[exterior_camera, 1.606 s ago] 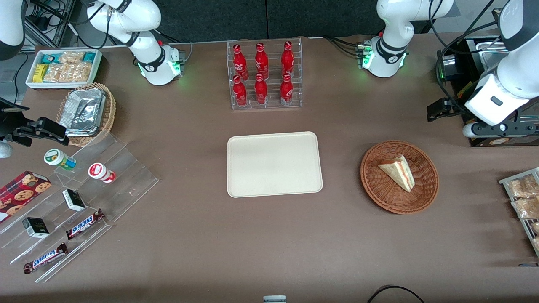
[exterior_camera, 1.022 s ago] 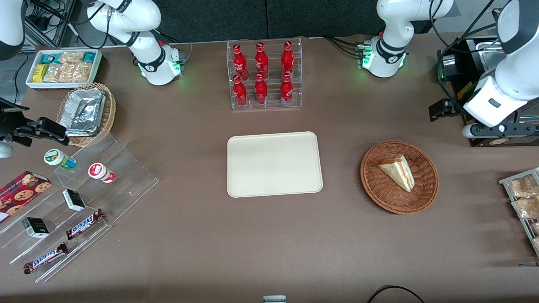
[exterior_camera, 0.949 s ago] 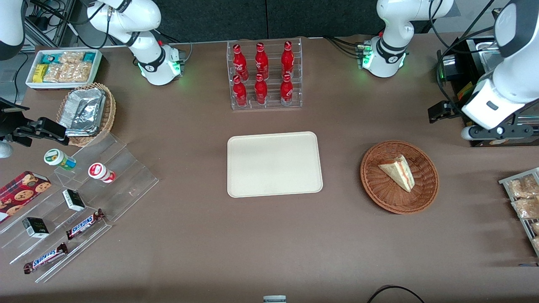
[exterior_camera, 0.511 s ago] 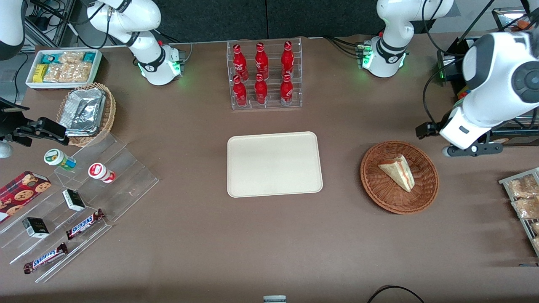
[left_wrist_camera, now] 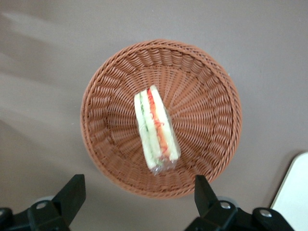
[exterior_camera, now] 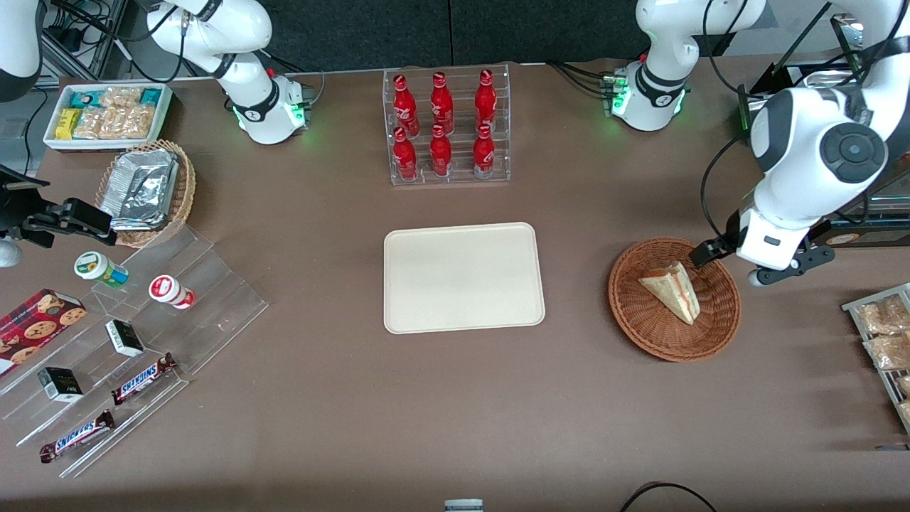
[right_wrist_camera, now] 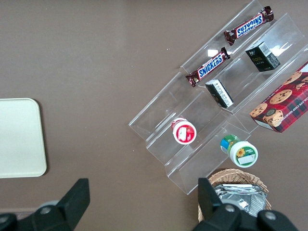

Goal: Place sandwich from basket to tray
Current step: 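Lower the open left gripper around the sandwich standing in the basket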

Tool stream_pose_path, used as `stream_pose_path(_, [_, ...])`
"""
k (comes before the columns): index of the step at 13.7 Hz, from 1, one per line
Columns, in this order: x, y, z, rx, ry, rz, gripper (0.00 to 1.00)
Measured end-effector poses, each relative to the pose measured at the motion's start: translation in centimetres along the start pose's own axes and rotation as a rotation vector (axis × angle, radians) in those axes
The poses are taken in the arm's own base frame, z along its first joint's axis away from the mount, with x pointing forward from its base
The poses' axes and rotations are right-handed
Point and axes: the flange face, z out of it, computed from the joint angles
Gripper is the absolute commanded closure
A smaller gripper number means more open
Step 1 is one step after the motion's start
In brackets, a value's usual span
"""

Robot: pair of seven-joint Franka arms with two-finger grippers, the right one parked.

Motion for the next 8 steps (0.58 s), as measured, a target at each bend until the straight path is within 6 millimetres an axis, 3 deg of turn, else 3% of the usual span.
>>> stream_pose_path(8, [-0.9,0.2,5.1,-0.053,-0.046,-0.128,0.0])
